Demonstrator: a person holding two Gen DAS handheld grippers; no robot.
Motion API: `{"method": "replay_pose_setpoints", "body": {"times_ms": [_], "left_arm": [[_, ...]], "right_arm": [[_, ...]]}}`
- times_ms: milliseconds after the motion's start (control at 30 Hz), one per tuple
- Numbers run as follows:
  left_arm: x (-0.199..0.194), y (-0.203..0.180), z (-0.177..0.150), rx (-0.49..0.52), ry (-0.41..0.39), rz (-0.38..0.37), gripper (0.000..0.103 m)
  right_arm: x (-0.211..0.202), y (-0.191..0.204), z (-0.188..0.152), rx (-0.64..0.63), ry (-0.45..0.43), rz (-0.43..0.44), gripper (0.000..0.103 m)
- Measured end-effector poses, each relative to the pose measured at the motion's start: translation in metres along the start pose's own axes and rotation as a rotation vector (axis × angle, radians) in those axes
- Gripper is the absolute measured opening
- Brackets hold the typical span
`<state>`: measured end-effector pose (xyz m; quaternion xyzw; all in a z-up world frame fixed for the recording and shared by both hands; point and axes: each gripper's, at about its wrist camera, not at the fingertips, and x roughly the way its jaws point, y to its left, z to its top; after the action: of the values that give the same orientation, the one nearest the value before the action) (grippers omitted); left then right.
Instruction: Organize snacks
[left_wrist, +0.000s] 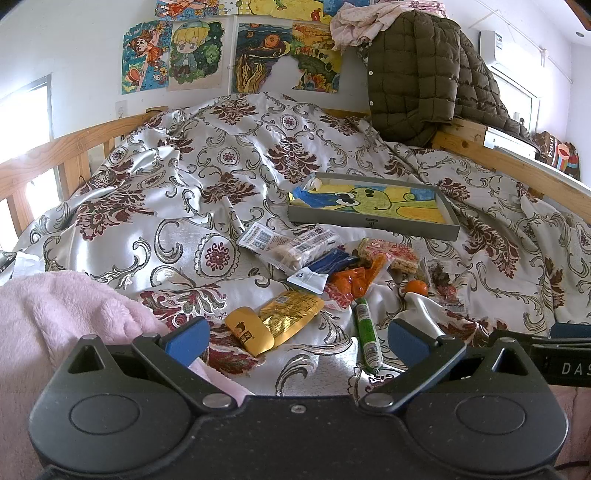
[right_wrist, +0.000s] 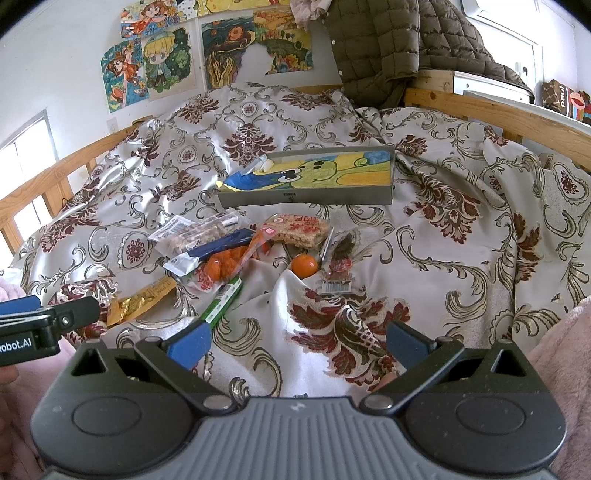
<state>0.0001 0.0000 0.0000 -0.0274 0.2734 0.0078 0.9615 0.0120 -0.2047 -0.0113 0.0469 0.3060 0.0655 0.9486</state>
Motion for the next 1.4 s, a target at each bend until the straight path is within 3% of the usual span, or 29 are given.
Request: {"method": "replay_pose_setpoints", "body": {"times_ms": [1100,1400], "left_arm": [[0.0000,0.0000,0.0000,0.000,-0.001,0.000,0.102],[-0.0011,-0.0048,0.0051,0.015,0.031,0.013,0.102]], "right_arm": [[0.0014,0.0014,-0.0004,-0.002,0.002,-0.001,0.103],[-0.0015,0.0040,-0.0030,-0.013,0.016,-0.012,0.103]]}}
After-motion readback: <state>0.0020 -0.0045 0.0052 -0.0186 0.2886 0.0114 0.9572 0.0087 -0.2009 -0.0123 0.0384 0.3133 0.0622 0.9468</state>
